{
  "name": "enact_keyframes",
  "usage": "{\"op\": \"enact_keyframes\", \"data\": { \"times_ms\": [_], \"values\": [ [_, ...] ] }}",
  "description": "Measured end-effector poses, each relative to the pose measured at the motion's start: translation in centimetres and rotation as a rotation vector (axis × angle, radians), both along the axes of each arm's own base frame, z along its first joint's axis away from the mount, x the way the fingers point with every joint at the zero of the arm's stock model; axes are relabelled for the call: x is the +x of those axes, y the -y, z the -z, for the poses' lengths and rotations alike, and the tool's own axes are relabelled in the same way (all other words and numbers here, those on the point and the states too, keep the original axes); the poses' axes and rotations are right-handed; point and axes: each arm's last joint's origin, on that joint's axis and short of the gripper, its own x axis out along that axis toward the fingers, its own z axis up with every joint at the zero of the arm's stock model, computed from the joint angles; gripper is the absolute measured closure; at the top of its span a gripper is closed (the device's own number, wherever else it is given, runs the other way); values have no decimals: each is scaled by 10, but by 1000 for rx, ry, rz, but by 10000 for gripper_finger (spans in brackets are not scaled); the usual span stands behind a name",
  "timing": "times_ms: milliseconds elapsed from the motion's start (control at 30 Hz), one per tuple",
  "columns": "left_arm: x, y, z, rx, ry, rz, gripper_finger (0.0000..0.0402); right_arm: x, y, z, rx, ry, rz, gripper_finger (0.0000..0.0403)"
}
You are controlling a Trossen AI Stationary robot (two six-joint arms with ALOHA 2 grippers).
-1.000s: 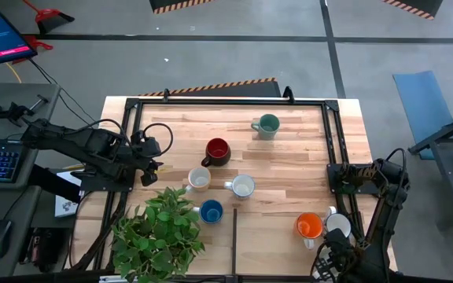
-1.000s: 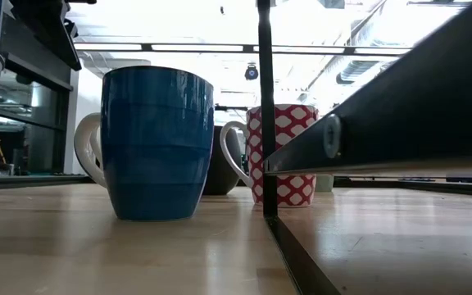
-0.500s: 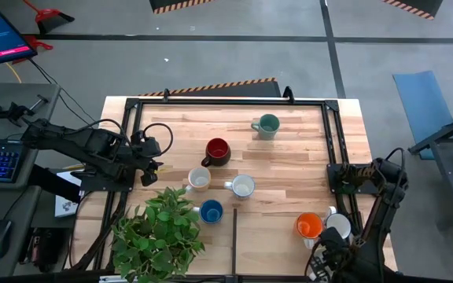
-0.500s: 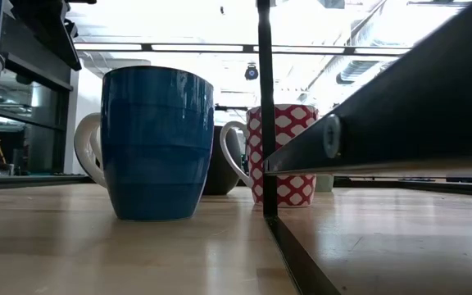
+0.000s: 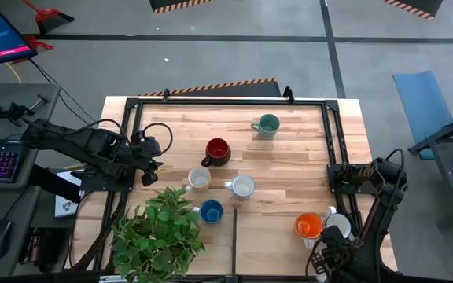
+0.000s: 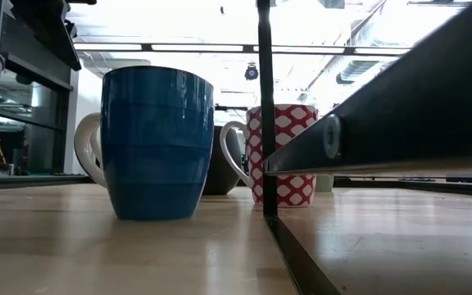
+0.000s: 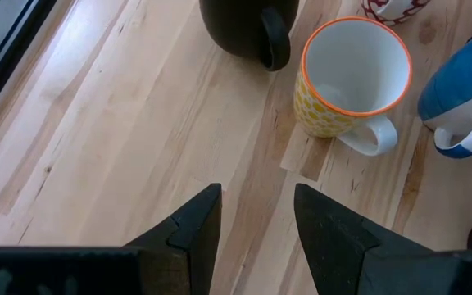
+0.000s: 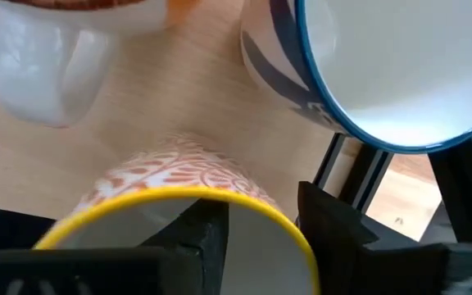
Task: Place coffee mugs
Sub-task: Put the orange patterned mug on the shelf, then put the green mug on the shelf
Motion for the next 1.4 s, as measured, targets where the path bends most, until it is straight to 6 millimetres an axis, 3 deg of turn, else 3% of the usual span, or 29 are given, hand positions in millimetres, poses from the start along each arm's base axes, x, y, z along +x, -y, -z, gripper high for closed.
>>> {"op": "enact_keyframes", "data": {
  "times_ms": [400, 867, 1100, 1233, 1400],
  "values": [
    [0, 0, 0, 1, 0, 0, 257, -2, 1, -4, 28, -27, 9, 280],
    [0, 0, 0, 1, 2, 0, 257, -10, 19, -41, 133, 59, 9, 280],
    [0, 0, 0, 1, 2, 1, 257, -14, 29, -66, 283, 138, -17, 280],
    [0, 0, 0, 0, 2, 0, 257, -13, 36, -79, 289, 329, -12, 281],
    [0, 0, 0, 0, 3, 0, 257, 1, 54, -85, 32, 700, -6, 281]
  ]
}}
